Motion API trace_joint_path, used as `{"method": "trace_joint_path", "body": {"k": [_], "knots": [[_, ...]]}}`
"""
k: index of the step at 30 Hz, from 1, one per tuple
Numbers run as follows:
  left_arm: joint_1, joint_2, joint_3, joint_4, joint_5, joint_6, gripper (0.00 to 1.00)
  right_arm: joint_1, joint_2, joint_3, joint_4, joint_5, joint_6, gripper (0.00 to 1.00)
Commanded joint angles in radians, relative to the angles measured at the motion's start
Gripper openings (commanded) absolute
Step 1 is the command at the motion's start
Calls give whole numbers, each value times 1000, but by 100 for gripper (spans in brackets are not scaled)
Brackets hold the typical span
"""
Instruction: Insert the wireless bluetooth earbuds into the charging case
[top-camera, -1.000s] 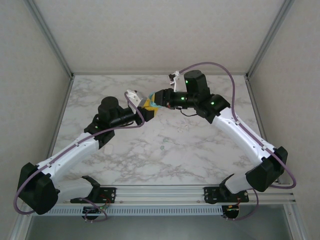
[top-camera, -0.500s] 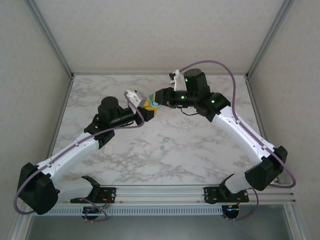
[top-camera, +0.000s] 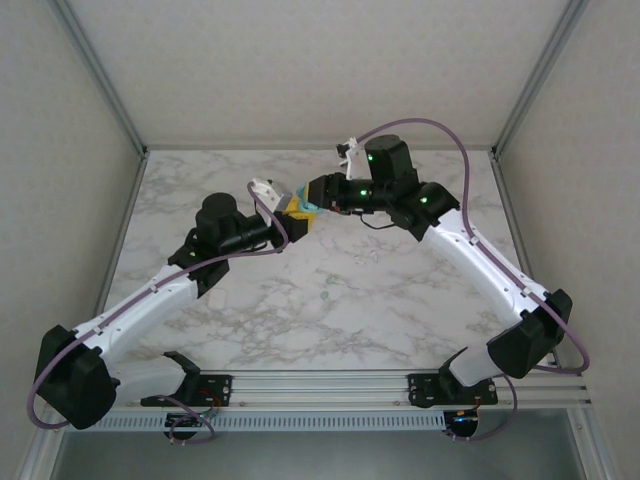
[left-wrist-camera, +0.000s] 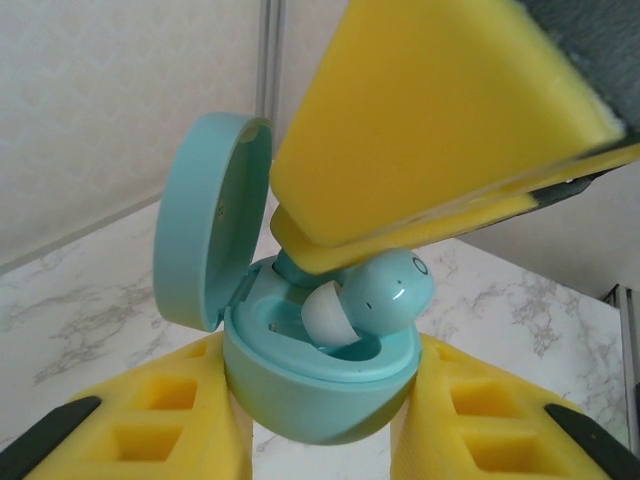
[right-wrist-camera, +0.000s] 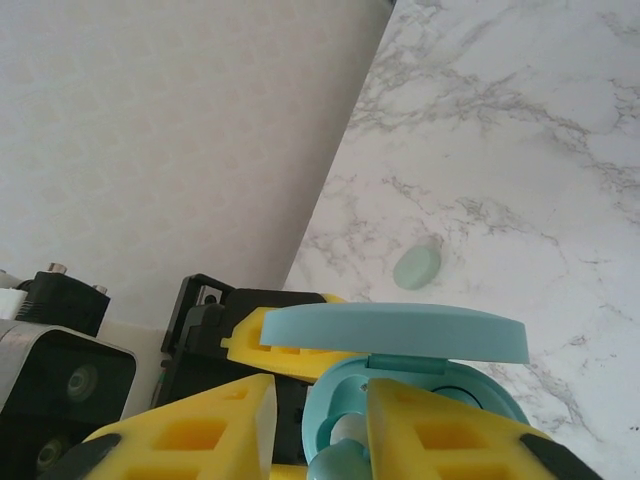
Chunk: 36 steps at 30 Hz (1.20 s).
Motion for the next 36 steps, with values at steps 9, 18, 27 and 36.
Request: {"method": "trace_joint_path", "body": {"k": [9, 18, 27, 36], "knots": [[-12, -1, 6, 98, 35, -30, 22, 5, -27, 43, -3, 58, -30, 35], [-12, -1, 3, 89, 29, -21, 22, 5, -41, 49, 18, 17, -32, 33], [-12, -2, 8, 77, 16, -7, 22, 5, -63, 36, -11, 25, -38, 33], [-12, -7, 11, 71, 6, 1, 22, 5, -113, 19, -94, 132, -43, 34]]}}
